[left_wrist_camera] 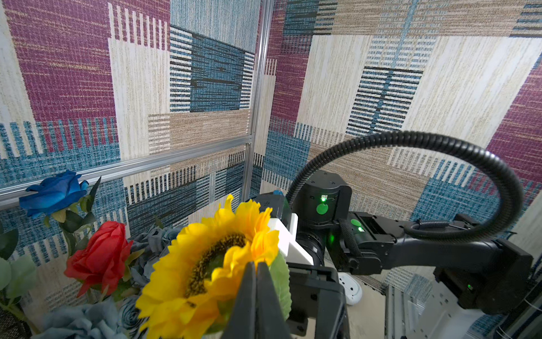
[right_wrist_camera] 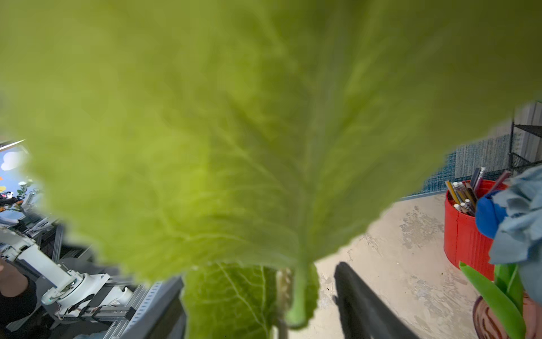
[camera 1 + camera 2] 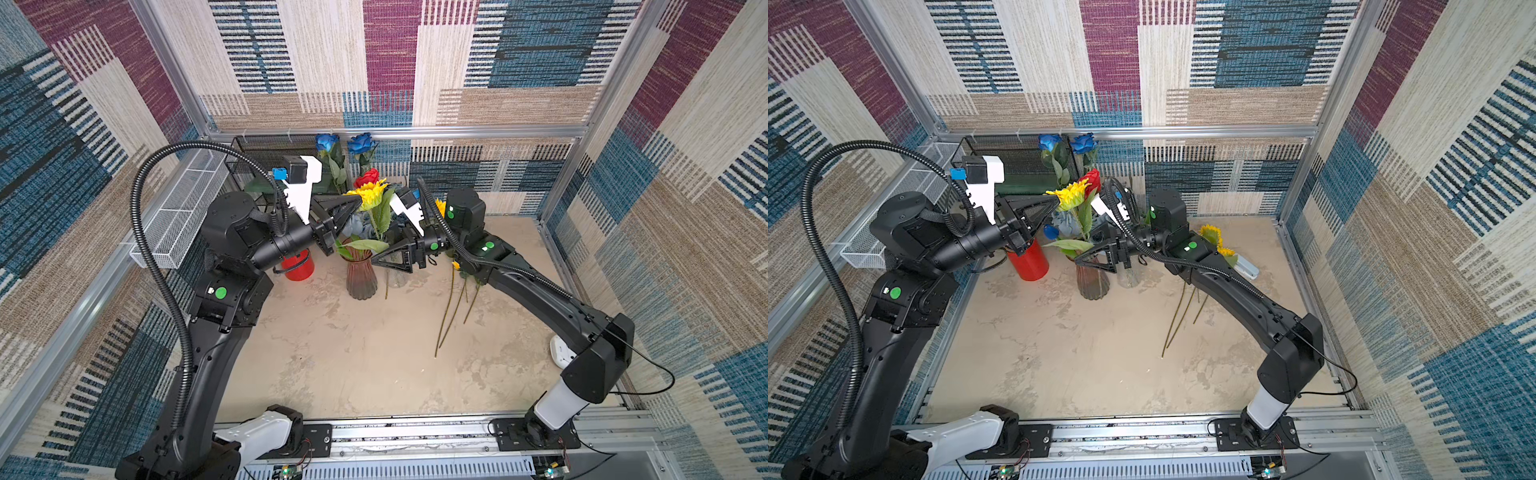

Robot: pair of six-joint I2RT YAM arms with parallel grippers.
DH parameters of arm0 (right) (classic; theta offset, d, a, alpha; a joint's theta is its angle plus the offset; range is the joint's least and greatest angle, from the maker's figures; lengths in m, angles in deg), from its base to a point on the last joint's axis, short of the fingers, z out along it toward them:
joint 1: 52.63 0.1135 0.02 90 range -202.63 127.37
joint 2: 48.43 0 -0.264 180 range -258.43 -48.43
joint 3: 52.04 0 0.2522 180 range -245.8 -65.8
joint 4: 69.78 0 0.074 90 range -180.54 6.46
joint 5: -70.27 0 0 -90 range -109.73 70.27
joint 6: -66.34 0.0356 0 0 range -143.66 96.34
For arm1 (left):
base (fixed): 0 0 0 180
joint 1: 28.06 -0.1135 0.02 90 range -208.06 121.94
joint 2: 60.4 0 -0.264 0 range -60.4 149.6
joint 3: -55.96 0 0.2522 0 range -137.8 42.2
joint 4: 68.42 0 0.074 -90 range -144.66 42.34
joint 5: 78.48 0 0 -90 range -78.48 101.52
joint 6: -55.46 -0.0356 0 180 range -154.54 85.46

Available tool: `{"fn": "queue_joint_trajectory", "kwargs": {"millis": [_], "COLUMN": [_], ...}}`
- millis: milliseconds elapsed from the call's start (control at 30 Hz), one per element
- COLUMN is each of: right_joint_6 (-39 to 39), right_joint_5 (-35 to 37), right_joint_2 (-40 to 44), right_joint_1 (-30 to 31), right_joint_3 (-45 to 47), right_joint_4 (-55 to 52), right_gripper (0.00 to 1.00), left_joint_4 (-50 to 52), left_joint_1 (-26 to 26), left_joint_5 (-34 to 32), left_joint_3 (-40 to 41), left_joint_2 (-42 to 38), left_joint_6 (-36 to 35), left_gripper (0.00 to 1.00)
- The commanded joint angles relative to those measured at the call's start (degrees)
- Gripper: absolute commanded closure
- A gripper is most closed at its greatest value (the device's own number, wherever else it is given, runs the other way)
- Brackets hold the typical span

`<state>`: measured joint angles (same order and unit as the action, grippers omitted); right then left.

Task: Pick out yellow flowers from the vase
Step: Place the flower at the center of the board.

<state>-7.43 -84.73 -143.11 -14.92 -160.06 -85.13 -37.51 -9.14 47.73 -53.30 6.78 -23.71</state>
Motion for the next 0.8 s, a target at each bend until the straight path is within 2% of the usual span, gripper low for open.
{"fn": "queue_joint_trajectory", "kwargs": {"millis": [0,133,200,267,400,500,533,567,600,767], "right_joint_6": [-0.85,-0.41,-0.58,-0.67,-0.67,-0.63,-0.51,-0.14,0.49,3.87], "right_joint_5": [-1.67,-1.92,-1.73,-1.81,-1.38,-0.71,-0.46,-0.16,0.26,2.78], "right_joint_2": [-0.55,-1.21,-1.04,-1.04,-1.06,-0.77,-0.50,-0.21,0.19,3.99], "right_joint_1": [0.09,0.13,0.16,0.14,0.18,-0.02,-0.31,-0.88,-1.59,-7.48], "right_joint_3": [-0.90,-1.50,-1.37,-1.58,-1.98,-1.93,-1.86,-1.46,-0.90,3.85], "right_joint_4": [-0.42,-0.56,-0.10,-0.19,-0.44,-0.44,-0.44,-0.07,0.65,3.89], "right_gripper": [0.43,0.82,0.97,1.00,1.00,1.00,1.00,1.00,1.00,1.00], "left_joint_4": [-3.71,-3.67,-3.23,-3.29,-3.44,-3.76,-3.87,-3.99,-4.26,-3.52], "left_joint_1": [0.06,0.02,0.02,0.00,0.06,0.00,0.00,0.01,0.06,0.06], "left_joint_5": [0.15,0.27,0.22,0.04,-0.18,-0.91,-1.43,-2.13,-2.51,-6.43], "left_joint_3": [0.70,0.52,0.56,0.88,1.72,2.23,2.44,2.72,3.07,4.36], "left_joint_2": [0.06,0.40,0.36,0.27,-0.12,-0.30,-0.42,-0.63,-0.93,-2.66], "left_joint_6": [1.99,2.09,1.84,1.83,1.56,1.73,1.82,1.77,1.74,0.36], "left_gripper": [1.00,1.00,1.00,1.00,0.99,0.51,0.32,0.05,0.01,0.01]}}
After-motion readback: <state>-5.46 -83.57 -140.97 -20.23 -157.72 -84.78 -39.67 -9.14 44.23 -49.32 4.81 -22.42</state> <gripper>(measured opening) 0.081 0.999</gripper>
